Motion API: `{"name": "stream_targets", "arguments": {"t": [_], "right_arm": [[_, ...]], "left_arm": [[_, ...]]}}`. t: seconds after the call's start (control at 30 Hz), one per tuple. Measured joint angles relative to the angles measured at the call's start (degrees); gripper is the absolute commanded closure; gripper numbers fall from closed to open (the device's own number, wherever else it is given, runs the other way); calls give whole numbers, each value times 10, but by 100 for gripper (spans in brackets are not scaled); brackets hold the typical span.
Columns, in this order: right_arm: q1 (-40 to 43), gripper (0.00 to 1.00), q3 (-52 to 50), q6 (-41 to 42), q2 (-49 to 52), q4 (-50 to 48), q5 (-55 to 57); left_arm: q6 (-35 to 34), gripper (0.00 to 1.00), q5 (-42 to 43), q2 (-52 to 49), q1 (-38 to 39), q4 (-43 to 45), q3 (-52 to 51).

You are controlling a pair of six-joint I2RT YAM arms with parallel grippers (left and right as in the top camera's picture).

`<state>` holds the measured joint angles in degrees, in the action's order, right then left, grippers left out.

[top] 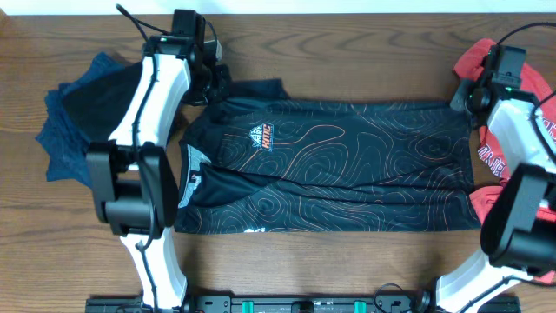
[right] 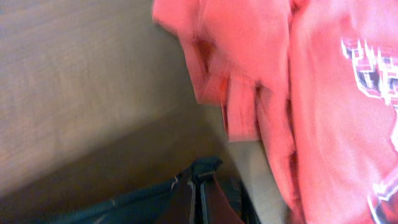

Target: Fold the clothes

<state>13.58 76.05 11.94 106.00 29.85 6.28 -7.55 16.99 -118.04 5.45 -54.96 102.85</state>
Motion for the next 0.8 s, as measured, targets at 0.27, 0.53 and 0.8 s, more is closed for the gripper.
{"name": "stream_targets", "arguments": {"t": [0.27, 0.53, 0.8], "right_arm": [[0, 99, 0, 0, -31, 188, 0], [0, 99, -1, 0, -31, 287, 42], [0, 99, -1, 0, -31, 311, 93]], "left_arm": [[0, 94, 6, 64, 0, -144, 2], [1, 94, 7, 64, 0, -255, -1], [3, 94, 7, 64, 5, -327, -1]]}}
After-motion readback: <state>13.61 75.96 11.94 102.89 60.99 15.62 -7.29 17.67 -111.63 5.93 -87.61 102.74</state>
